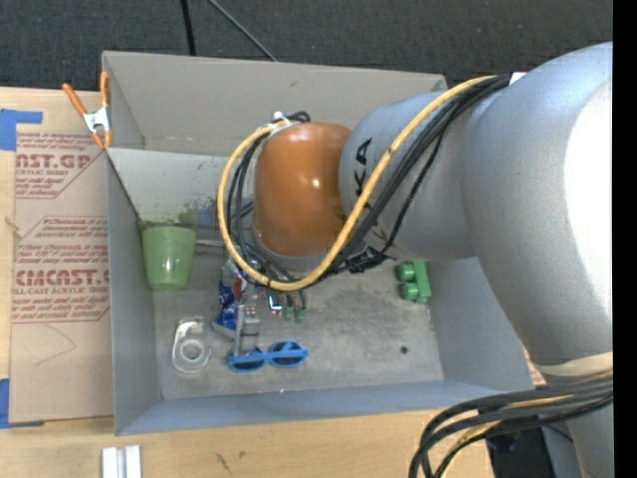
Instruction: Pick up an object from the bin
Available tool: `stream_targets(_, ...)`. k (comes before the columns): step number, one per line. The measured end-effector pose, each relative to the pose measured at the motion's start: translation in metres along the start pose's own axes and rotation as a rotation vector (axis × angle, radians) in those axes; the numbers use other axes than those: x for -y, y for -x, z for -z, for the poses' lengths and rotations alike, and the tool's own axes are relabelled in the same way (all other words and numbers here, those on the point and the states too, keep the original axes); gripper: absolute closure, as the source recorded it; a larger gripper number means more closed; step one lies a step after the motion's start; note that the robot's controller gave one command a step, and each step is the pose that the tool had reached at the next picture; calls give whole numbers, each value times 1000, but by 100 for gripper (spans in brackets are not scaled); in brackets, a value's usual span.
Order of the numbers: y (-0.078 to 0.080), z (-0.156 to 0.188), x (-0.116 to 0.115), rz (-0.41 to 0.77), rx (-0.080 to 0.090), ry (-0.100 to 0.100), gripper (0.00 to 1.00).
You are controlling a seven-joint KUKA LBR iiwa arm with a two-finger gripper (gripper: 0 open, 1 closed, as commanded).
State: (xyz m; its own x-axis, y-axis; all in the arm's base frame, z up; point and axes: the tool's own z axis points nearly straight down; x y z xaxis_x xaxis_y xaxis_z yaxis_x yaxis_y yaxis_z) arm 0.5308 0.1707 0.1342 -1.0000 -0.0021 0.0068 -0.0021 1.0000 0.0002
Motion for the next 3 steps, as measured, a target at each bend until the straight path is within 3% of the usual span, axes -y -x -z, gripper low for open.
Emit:
stream_targets(1,16,-65,38,21,11,0,0)
stream_targets(2,14,-63,36,25,7,1,100)
stream_targets(3,13,121,60,35,17,1,100)
